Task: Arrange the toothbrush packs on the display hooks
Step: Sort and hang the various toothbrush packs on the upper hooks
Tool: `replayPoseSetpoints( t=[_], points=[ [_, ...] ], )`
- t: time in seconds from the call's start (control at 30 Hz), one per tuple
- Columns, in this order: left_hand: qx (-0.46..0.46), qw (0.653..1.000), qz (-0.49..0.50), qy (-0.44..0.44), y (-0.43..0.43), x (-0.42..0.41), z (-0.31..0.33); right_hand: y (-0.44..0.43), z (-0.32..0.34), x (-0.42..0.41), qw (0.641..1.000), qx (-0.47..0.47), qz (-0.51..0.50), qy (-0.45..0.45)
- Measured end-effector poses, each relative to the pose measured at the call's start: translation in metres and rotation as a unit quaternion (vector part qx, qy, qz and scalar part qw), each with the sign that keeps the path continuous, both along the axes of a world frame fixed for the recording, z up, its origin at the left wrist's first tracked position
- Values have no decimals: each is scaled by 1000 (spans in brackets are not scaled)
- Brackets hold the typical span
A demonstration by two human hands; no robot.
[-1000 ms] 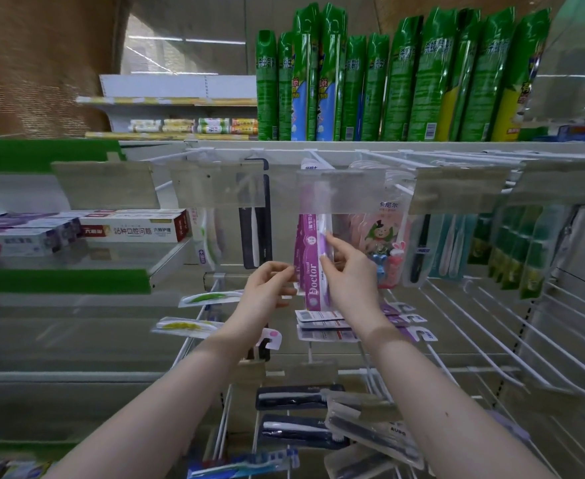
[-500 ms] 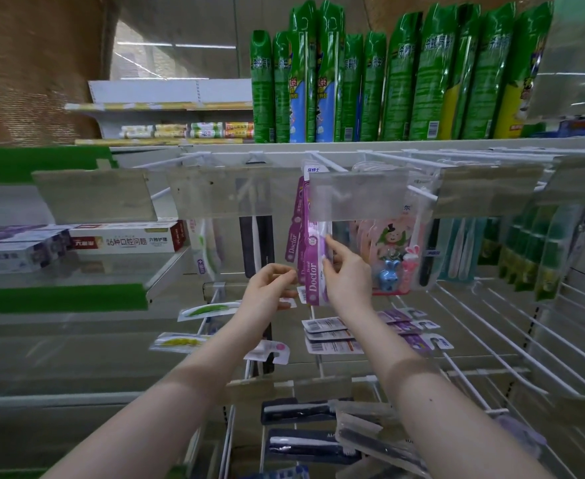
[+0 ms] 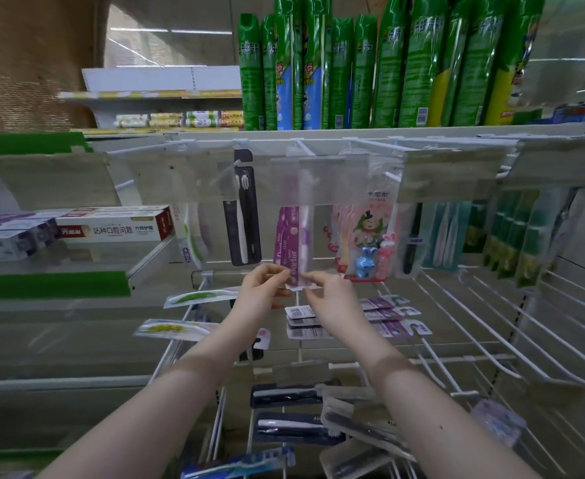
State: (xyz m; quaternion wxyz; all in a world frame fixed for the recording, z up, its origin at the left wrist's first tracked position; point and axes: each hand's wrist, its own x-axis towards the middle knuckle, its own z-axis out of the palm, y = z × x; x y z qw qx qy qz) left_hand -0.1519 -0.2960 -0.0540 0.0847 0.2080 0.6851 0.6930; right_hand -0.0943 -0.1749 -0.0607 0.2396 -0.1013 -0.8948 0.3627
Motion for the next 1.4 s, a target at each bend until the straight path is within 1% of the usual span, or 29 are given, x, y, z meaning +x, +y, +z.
replayPoseSetpoints(
  t=[0.17,0.33,0.4,0.47,0.5,0.57,0.63,0.8,0.87,0.93,1.03,1.07,1.1,1.17,1.2,1.4],
  points=[
    [4,1000,9,6,15,19,-10,19,-10,17,994,49,66,-66],
    [-50,996,15,78,34,36,-24,48,-18,33,990,85,67,-95],
    [-93,988,21,122,40,42,-30,60,-22,37,987,105,51,-110],
    [-163,968,27,188,49,46,-34,74,-27,41,985,121,28,-124],
    [-201,953,27,225,54,46,-35,79,-29,43,982,131,18,-133],
    [-297,907,22,299,66,44,-36,91,-32,45,977,151,5,-151],
    [-372,866,13,333,78,39,-37,100,-35,46,972,166,-6,-166],
    [-474,820,-5,320,104,19,-40,113,-43,40,960,204,-22,-190],
    [-500,808,-5,310,113,11,-41,117,-44,35,955,218,-20,-201],
    [-505,813,-6,289,120,4,-42,119,-45,29,950,227,-16,-214],
    [-491,834,1,253,128,-7,-39,121,-50,21,941,242,-3,-236],
    [-498,831,6,247,129,-11,-38,121,-52,19,939,243,2,-244],
    [-514,822,14,247,129,-16,-38,121,-54,18,937,243,5,-252],
    [-564,785,14,254,130,-26,-39,122,-57,15,935,242,13,-260],
    [-581,773,11,255,130,-30,-41,123,-58,14,934,244,15,-261],
    [-624,751,-21,216,136,-50,-53,120,-60,14,933,250,3,-258]
  ],
)
